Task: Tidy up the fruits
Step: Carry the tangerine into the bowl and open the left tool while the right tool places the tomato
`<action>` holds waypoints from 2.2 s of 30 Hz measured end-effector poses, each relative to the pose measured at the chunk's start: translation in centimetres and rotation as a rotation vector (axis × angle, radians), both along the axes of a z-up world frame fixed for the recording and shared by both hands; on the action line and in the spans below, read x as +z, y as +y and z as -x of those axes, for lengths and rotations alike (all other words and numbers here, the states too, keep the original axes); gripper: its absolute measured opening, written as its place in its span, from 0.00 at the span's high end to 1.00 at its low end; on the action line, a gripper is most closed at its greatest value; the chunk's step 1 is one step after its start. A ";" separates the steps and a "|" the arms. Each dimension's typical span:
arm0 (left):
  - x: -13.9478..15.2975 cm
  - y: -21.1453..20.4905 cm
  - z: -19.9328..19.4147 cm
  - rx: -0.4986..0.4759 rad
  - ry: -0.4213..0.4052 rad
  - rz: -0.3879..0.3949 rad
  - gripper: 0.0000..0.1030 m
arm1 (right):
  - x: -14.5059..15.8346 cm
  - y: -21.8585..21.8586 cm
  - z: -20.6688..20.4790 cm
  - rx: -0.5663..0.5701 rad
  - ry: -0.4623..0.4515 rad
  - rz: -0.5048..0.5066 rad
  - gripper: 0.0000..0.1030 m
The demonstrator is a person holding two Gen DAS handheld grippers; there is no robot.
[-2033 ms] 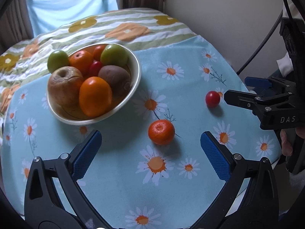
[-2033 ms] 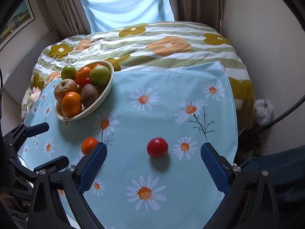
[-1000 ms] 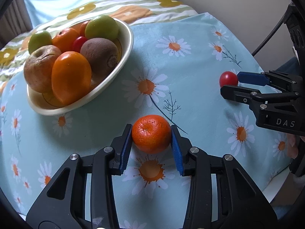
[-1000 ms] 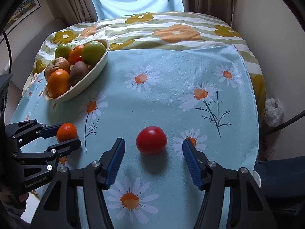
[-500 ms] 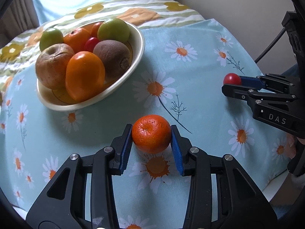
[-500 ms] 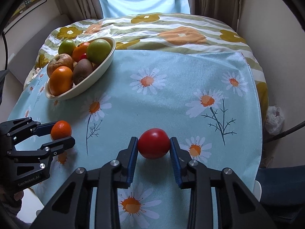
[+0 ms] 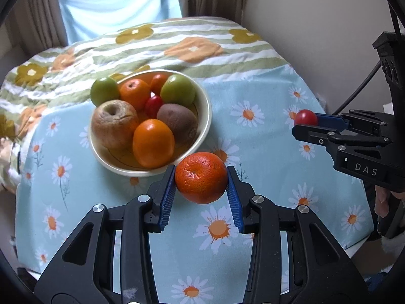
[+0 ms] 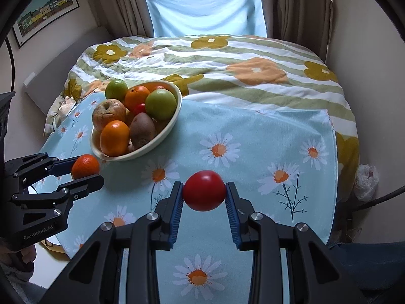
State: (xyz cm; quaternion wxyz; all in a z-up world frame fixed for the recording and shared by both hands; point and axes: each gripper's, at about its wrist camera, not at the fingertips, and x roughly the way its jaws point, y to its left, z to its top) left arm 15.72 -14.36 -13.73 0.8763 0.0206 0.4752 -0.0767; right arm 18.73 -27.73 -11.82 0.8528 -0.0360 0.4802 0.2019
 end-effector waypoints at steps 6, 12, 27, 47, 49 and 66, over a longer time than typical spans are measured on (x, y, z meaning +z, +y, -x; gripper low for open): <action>2.7 1.4 -0.8 0.008 -0.045 -0.005 0.58 | 2.1 1.5 -0.4 0.034 -0.016 -0.010 0.70; 3.8 3.1 -3.2 -0.006 -0.071 0.002 0.58 | 3.8 3.3 -1.3 0.035 -0.042 -0.015 0.70; 2.0 5.7 -10.4 -0.153 -0.033 -0.005 0.58 | 4.0 7.3 -4.0 -0.091 -0.032 -0.037 0.70; 1.5 7.1 -11.1 -0.273 -0.065 0.016 0.00 | 3.6 7.0 -4.6 -0.279 -0.017 -0.047 0.70; 1.7 7.7 -10.6 -0.261 -0.065 0.020 0.00 | 3.6 7.0 -4.5 -0.277 -0.018 -0.047 0.70; 2.4 14.9 -7.1 -0.069 -0.067 0.010 0.00 | 1.2 10.3 -7.4 -0.187 0.018 -0.039 0.70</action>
